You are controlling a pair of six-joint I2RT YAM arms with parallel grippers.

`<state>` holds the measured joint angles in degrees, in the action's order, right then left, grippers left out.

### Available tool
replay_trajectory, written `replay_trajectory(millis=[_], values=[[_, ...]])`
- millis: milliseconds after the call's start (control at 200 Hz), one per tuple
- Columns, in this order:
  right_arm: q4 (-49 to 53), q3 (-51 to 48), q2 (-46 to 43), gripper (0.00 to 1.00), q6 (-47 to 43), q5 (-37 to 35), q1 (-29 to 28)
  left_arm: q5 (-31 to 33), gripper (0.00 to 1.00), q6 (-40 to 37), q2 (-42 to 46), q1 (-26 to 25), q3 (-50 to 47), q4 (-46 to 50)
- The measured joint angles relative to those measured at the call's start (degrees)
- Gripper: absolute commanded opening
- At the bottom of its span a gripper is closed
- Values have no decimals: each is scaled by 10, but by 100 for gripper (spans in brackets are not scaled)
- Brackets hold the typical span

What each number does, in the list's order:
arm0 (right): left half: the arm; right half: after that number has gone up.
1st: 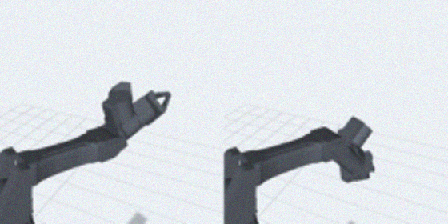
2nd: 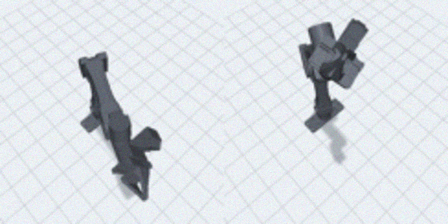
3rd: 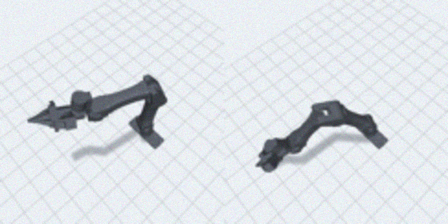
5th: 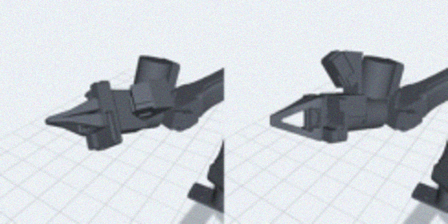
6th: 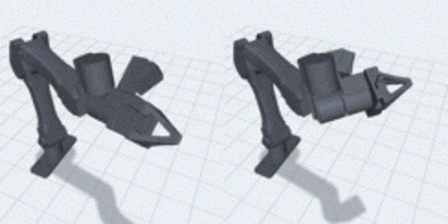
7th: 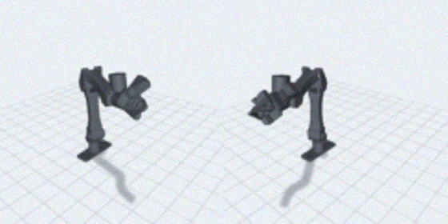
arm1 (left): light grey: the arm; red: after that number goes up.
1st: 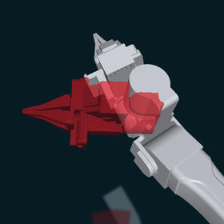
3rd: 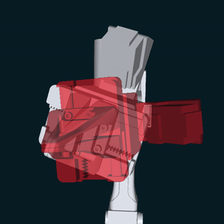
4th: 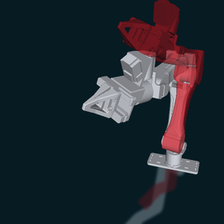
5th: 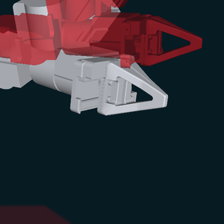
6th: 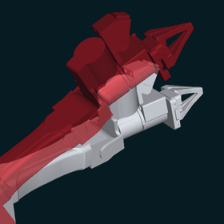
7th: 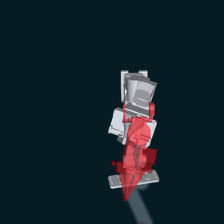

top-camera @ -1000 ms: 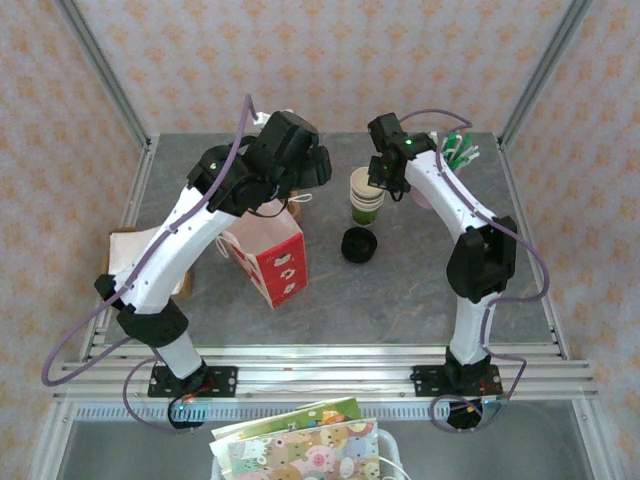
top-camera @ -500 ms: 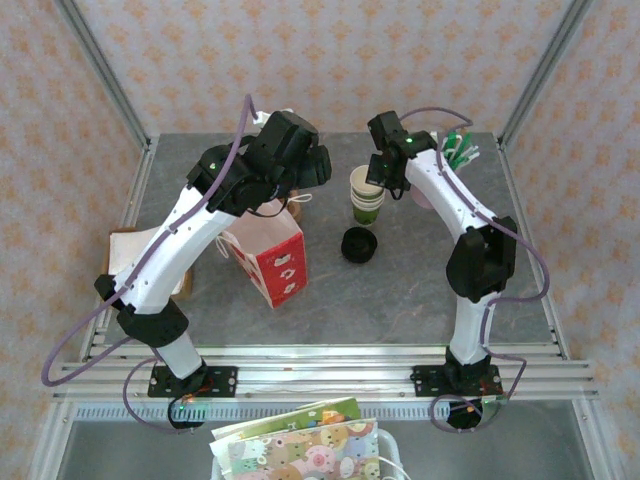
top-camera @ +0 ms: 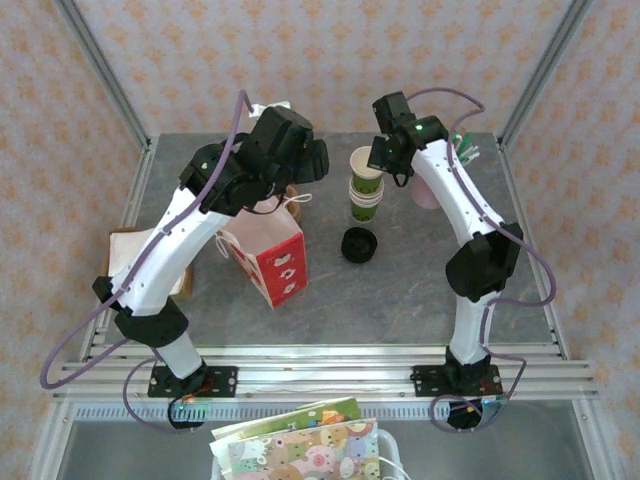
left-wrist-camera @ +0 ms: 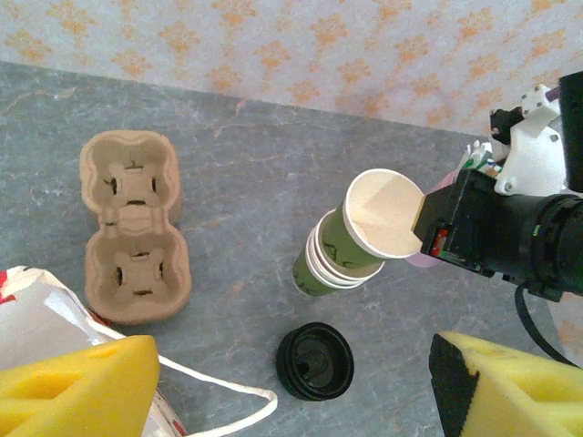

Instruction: Pack the takeout coffee

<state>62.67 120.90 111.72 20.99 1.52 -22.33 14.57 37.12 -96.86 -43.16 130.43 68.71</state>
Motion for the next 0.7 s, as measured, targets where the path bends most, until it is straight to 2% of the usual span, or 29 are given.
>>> replay_trajectory(millis=[220, 425, 696], values=[[35, 37, -10, 0, 0, 3, 0, 14, 80, -33, 6, 0, 3, 0], [76, 34, -64, 0, -7, 28, -4, 12, 81, -82, 47, 0, -9, -21], [101, -70, -209, 0, -13, 50, -59, -5, 81, -138, 170, -4, -127, -101]])
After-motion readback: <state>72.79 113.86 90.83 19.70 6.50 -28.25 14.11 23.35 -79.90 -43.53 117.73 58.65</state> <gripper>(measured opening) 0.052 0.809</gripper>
